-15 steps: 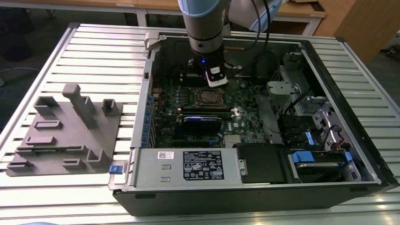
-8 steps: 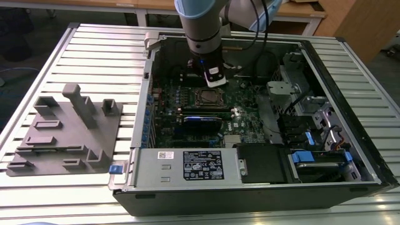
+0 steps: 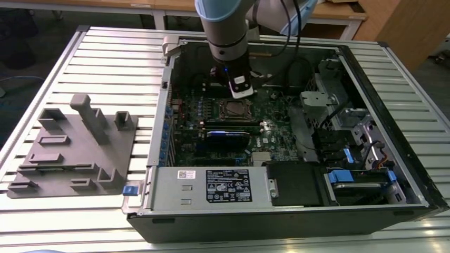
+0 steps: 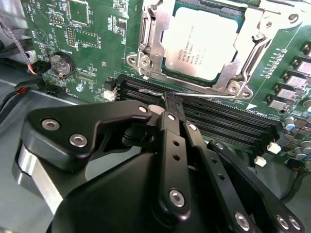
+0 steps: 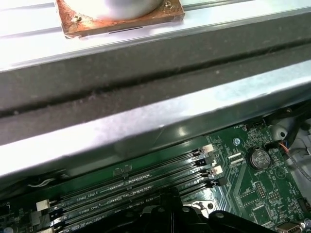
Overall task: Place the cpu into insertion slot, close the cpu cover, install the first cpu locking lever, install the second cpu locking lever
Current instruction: 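Install the first cpu locking lever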
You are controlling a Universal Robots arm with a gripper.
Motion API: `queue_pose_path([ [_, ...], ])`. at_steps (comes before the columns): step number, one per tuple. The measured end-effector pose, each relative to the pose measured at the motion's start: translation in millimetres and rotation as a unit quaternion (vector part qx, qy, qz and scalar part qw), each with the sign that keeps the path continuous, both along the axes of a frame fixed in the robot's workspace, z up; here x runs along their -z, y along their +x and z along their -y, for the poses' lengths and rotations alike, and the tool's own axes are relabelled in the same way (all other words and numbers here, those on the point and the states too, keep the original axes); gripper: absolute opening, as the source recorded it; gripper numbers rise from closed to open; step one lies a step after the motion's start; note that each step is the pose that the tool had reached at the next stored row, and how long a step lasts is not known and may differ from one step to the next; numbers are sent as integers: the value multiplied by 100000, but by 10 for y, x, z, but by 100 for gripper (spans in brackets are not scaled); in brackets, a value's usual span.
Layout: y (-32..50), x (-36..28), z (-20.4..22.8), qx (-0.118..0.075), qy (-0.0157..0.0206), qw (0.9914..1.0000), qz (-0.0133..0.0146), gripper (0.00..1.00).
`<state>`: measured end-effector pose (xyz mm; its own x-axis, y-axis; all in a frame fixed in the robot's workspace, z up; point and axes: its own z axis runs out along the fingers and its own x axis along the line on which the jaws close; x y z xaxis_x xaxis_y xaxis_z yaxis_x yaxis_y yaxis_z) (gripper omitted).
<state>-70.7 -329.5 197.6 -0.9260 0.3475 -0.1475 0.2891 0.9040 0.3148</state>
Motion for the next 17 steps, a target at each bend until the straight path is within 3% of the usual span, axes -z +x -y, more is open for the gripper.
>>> queue_pose_path([
  [5,-1,30,0,-7,-51,100000,-2,11],
  [12,-1,32,0,-23,-983,99995,-1,11],
  [17,-1,43,1,-18,-1069,99994,-10,11],
])
